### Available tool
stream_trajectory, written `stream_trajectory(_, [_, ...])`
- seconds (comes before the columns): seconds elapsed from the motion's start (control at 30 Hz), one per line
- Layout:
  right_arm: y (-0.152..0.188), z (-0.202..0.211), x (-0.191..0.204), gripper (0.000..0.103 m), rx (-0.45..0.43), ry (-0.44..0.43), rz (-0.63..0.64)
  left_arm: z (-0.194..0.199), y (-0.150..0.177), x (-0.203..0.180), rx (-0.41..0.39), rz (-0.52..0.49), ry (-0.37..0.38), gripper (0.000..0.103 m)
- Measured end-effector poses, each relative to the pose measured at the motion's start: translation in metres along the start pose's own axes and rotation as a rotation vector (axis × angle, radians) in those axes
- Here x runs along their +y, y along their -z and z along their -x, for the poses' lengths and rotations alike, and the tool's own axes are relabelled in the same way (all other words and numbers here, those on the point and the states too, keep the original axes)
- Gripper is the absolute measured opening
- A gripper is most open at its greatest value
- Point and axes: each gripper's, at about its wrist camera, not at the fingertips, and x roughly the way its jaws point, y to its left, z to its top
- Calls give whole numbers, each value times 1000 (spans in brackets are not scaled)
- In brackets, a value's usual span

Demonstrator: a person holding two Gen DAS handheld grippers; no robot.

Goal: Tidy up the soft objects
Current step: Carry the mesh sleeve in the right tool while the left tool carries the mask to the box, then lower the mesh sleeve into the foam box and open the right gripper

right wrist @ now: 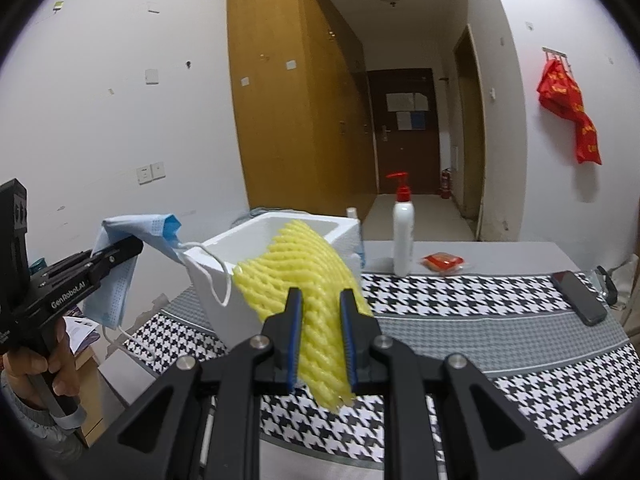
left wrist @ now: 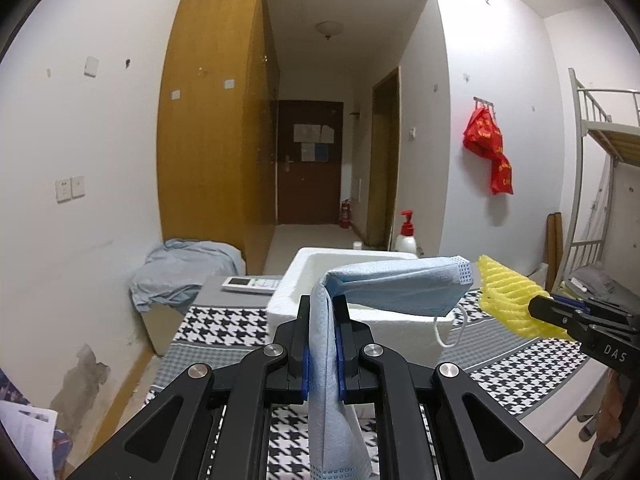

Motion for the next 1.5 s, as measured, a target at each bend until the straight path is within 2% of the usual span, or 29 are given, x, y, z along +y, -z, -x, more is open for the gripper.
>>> stream_trajectory(0.37, [-11,-25,28,22,23,-43,41,-2,6,23,17,23,-38,10])
stream_trajectory(1.0, [-47,-70,43,22,17,-53,45,-7,4,44,21,44,-61,10])
stream_trajectory(1.5, [-56,-108,57,22,69,-75,39,-6,11,63,29,77,-79,10])
